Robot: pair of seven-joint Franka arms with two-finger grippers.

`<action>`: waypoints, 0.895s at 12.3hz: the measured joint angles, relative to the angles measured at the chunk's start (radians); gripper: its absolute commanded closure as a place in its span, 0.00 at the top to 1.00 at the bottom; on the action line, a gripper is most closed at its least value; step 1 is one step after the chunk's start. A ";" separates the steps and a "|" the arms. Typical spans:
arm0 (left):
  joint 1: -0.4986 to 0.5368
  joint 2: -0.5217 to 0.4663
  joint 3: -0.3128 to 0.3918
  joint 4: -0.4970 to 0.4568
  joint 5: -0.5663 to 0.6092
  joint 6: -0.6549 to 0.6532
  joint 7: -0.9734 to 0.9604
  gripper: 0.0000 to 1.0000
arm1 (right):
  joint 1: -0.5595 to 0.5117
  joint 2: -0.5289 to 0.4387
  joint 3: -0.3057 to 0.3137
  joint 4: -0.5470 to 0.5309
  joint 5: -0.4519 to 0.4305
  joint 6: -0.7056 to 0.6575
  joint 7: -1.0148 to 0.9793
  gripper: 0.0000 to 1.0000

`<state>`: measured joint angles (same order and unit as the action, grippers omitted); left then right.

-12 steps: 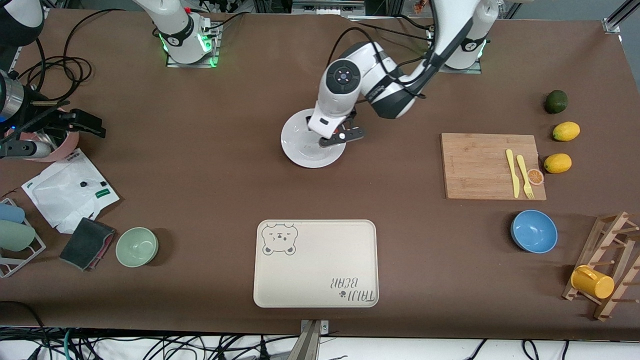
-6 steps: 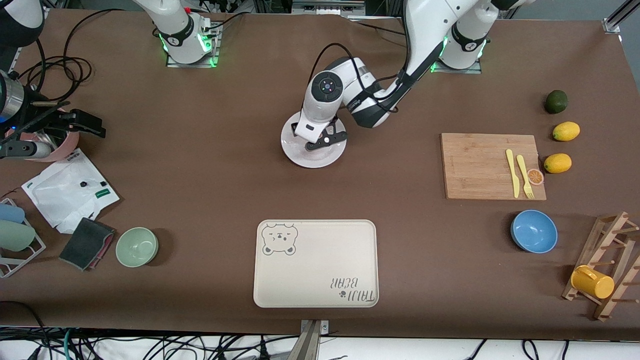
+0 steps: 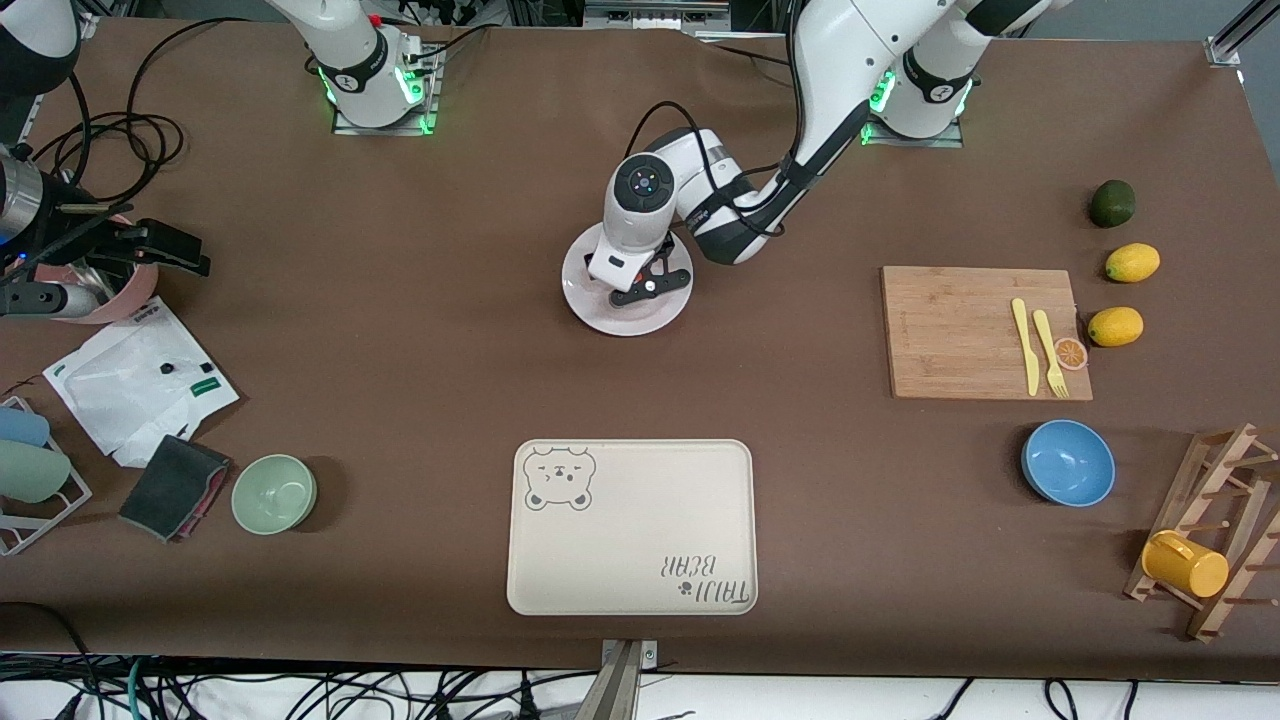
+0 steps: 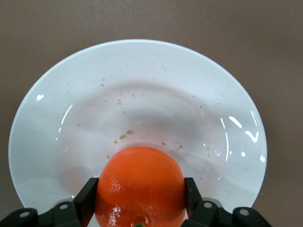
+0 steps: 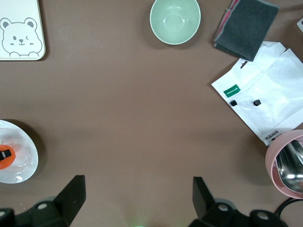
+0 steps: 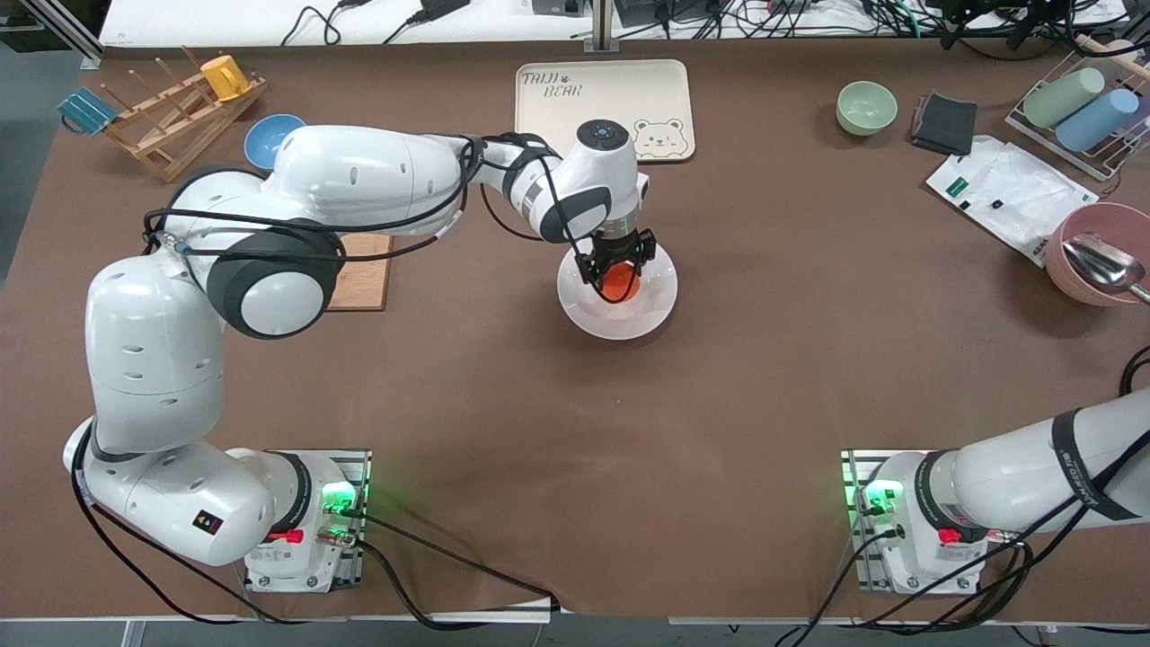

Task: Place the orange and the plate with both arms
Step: 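Lower the orange onto the white plate and open the left gripper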

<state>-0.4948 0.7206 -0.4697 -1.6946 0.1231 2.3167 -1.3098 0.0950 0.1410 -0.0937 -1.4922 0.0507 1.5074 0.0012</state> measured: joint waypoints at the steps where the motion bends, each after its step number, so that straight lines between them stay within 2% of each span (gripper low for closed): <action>1: -0.004 0.003 0.002 0.001 0.003 0.000 -0.001 1.00 | 0.000 0.000 0.000 0.000 0.000 0.000 0.000 1.00; 7: 0.000 0.002 0.011 0.025 0.005 -0.006 -0.001 1.00 | 0.000 0.000 0.000 0.000 0.001 0.000 0.000 1.00; 11: 0.050 -0.066 0.012 0.046 0.007 -0.078 -0.001 1.00 | 0.000 0.000 0.000 0.000 0.001 0.002 0.000 1.00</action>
<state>-0.4448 0.6549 -0.4579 -1.6482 0.1296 2.2389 -1.3104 0.0950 0.1410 -0.0937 -1.4922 0.0517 1.5090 0.0012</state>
